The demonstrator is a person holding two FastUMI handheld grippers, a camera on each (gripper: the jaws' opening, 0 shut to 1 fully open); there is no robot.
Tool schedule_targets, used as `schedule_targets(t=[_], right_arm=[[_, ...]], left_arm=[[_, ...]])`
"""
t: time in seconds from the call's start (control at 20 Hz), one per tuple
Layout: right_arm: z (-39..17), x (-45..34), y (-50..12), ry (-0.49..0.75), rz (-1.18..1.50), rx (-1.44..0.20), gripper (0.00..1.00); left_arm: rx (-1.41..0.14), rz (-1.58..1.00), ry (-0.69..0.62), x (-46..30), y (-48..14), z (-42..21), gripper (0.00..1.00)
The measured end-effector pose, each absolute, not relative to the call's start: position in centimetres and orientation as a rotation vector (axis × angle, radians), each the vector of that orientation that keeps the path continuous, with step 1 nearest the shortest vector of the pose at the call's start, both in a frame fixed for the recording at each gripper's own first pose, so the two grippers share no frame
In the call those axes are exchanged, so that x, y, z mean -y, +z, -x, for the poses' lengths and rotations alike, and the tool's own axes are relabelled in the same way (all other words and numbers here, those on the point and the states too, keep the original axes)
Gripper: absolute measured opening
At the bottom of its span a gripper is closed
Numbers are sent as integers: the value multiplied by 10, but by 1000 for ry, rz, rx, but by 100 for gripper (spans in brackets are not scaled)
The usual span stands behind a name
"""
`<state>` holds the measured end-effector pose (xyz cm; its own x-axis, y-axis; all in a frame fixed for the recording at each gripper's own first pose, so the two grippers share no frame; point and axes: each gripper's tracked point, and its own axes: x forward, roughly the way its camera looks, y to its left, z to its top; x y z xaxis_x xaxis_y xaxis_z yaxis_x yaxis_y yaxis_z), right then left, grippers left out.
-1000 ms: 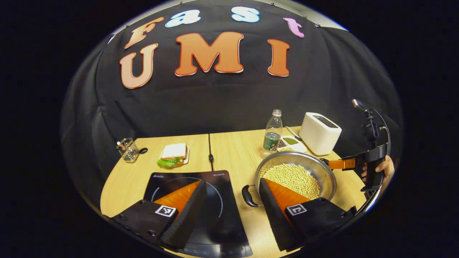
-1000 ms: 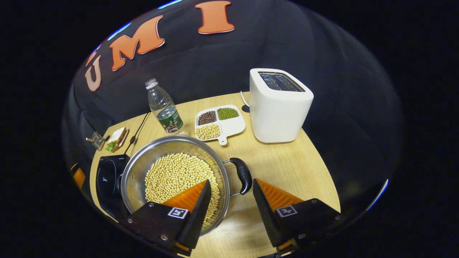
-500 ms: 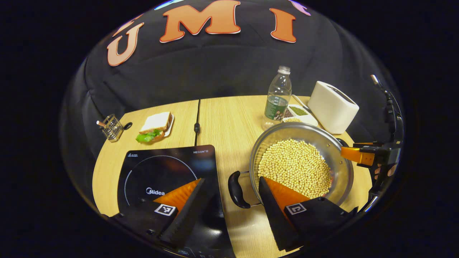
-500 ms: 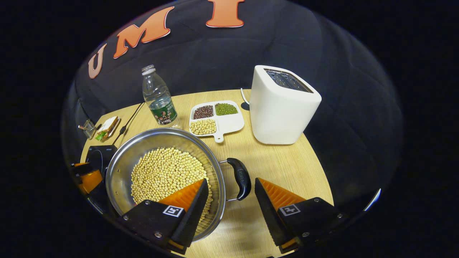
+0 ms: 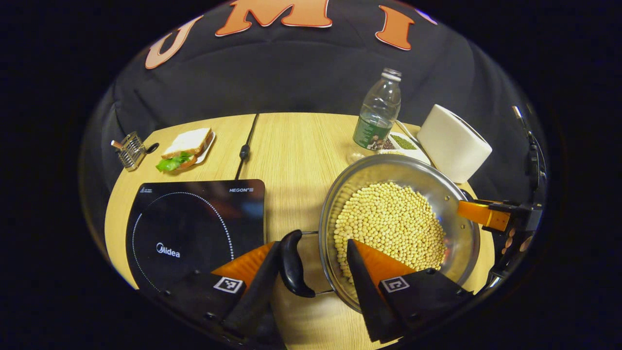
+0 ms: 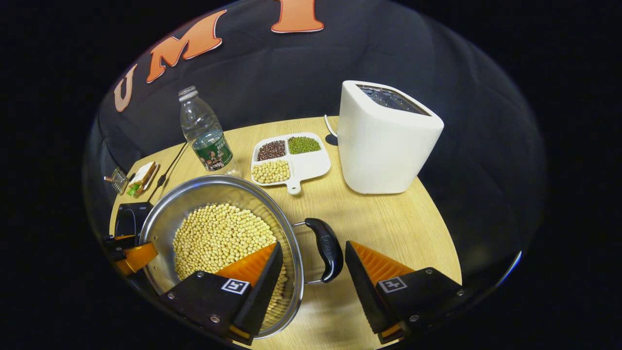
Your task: First push the handle of the pot to place it horizontally, then grasp the pot with both hands and set it on the induction cooktop.
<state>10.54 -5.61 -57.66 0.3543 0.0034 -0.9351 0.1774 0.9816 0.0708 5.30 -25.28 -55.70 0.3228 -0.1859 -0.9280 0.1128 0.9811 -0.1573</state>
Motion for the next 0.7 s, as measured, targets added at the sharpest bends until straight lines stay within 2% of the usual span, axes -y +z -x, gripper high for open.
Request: schedule_targets(t=[0.2,0.25,0.3,0.35,0.45,0.5,0.6,0.65,0.7], right_arm=[[-108,60,-584,-117,-155,-1200,81],[-109,60,-585,-115,-160,-1203,81],[-108,59,-587,-113,-163,-1207,81],[-108,59,-588,-110,-162,-1212,81],[-107,59,-590,-110,-162,-1215,81],[-105,60,-589,-109,-161,-1214,82],[-105,59,-590,-105,-166,-1216,81],[-105,59,-590,-102,-168,-1217,77],[-105,60,-590,-98,-171,-1214,82]], left_arm=[[-1190,70,-139,232,-552,-62,84],[-1203,88,-135,231,-552,-61,85],[-1208,96,-133,232,-552,-61,95],[-1208,82,-136,228,-553,-62,93],[-1202,60,-132,225,-550,-63,96],[-1185,67,-129,227,-550,-66,92],[-1210,104,-129,224,-550,-62,100],[-1196,143,-116,223,-546,-67,98],[-1175,160,-115,220,-545,-72,100]])
